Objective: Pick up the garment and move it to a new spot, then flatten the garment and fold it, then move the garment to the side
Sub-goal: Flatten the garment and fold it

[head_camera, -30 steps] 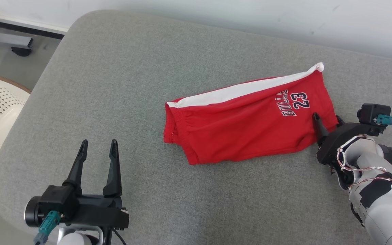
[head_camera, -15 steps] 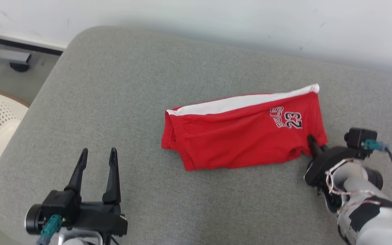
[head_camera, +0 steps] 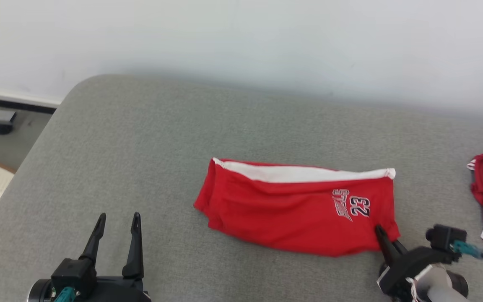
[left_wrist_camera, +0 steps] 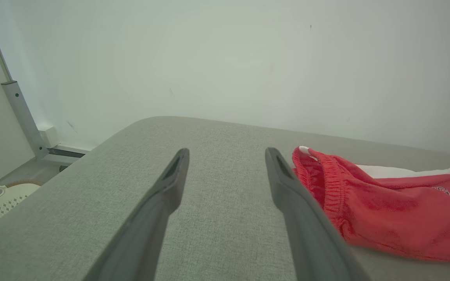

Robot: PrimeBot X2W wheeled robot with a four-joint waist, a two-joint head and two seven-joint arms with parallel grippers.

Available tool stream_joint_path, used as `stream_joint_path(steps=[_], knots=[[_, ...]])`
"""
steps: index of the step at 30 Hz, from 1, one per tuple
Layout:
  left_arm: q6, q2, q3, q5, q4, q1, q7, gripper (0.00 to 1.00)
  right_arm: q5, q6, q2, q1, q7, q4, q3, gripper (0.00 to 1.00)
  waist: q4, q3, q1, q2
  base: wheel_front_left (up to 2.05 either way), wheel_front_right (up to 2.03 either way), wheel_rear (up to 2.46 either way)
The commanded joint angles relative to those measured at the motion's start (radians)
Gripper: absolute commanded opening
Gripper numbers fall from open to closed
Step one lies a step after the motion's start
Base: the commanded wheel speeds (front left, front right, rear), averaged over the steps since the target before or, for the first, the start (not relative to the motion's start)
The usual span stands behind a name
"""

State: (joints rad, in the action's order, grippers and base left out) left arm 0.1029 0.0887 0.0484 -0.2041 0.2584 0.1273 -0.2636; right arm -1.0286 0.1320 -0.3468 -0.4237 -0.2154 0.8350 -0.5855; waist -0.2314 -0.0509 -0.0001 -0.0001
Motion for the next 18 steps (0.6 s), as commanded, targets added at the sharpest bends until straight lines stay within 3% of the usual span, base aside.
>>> stream_joint_path(steps=[1, 10, 11, 12, 18], knots=[[-0.001, 0.003, -0.003, 0.0, 0.001, -0.015, -0.003, 1.0, -0.01, -0.002, -0.014, 0.051, 0.0, -0.034, 0.006, 0.0, 0.033, 0.028, 0.0001, 0.0001, 0.0, 0.0, 0.0], [-0.001, 0.001, 0.0, -0.004, 0.003, -0.028, -0.003, 1.0, 0.015, -0.002, -0.014, 0.144, 0.031, -0.096, 0.049, 0.0, 0.065, 0.031, 0.0001, 0.0001, 0.0, 0.0, 0.0], [-0.001, 0.001, 0.001, -0.004, 0.003, -0.027, -0.003, 1.0, 0.025, -0.002, -0.011, 0.144, 0.028, -0.093, 0.058, 0.73, 0.065, 0.03, 0.0001, 0.0001, 0.0, 0.0, 0.0], [-0.001, 0.001, 0.001, -0.005, 0.003, -0.026, -0.003, 1.0, 0.034, -0.002, -0.006, 0.145, 0.028, -0.091, 0.065, 1.0, 0.065, 0.028, 0.0001, 0.0001, 0.0, 0.0, 0.0], [-0.003, 0.004, -0.004, -0.006, -0.007, -0.029, -0.003, 1.0, 0.095, -0.002, 0.0, 0.112, 0.041, -0.075, 0.113, 1.0, 0.063, 0.017, 0.0001, 0.0001, 0.0, 0.0, 0.0]])
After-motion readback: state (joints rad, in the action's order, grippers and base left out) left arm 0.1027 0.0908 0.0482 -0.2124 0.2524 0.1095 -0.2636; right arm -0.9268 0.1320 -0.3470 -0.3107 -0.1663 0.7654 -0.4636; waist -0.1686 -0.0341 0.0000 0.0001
